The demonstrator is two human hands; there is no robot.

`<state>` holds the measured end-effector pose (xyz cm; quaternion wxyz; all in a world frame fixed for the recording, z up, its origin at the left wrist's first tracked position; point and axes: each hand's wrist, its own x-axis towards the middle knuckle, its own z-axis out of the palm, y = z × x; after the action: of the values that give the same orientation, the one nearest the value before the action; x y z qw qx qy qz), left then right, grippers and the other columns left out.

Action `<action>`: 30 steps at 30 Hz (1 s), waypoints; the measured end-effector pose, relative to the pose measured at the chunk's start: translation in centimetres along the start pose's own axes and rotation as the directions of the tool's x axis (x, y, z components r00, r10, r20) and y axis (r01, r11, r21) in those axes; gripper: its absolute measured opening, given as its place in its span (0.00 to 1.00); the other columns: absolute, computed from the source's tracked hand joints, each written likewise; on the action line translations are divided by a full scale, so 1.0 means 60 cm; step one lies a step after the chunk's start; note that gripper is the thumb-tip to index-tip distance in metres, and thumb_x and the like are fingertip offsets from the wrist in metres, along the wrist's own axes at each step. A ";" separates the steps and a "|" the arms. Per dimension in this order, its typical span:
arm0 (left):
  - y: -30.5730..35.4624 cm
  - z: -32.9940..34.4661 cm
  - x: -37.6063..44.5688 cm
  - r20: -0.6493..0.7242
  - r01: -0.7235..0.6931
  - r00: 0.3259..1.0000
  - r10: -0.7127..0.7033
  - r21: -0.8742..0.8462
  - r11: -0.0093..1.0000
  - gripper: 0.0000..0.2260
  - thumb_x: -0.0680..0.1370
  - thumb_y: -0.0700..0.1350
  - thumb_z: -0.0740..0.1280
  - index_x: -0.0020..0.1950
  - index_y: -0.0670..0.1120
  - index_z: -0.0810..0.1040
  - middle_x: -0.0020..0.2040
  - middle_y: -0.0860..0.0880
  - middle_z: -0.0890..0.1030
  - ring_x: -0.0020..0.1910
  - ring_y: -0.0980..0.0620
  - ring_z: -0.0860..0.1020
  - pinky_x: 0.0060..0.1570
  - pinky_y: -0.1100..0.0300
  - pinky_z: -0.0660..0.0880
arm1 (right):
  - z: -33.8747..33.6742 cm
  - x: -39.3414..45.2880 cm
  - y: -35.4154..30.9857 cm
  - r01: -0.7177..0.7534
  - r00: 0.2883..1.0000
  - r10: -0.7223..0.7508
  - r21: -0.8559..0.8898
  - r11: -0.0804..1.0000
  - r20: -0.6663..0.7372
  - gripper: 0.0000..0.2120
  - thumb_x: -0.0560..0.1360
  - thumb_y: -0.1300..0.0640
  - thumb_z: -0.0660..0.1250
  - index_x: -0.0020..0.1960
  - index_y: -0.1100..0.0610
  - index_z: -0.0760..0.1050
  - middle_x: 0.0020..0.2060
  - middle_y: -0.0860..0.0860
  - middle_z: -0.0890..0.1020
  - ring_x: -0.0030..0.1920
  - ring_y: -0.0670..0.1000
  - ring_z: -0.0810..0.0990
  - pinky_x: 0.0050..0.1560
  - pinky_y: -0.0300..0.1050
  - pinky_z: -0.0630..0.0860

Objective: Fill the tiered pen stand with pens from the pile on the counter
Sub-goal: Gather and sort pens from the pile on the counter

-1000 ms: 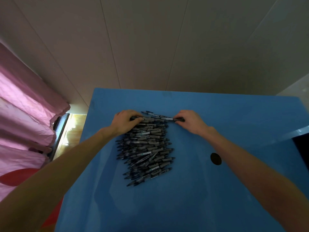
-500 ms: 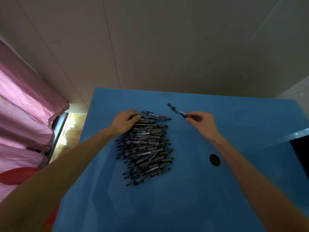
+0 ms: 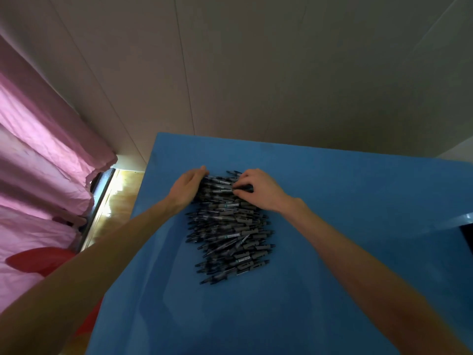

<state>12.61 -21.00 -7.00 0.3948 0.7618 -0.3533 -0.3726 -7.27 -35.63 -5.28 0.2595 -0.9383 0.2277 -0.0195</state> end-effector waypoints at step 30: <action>-0.025 -0.003 0.034 0.093 -0.242 0.970 0.224 0.455 0.857 0.14 0.83 0.51 0.65 0.65 0.45 0.80 0.61 0.47 0.80 0.60 0.47 0.77 0.60 0.50 0.75 | -0.032 0.144 0.025 -0.134 0.978 0.146 -0.082 0.988 0.152 0.21 0.77 0.52 0.73 0.68 0.57 0.78 0.63 0.53 0.80 0.59 0.52 0.78 0.53 0.40 0.69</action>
<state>14.11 -21.95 -8.80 0.2374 0.7784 -0.5286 -0.2413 -0.47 -41.46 -5.09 0.2439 -0.9271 0.2726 0.0813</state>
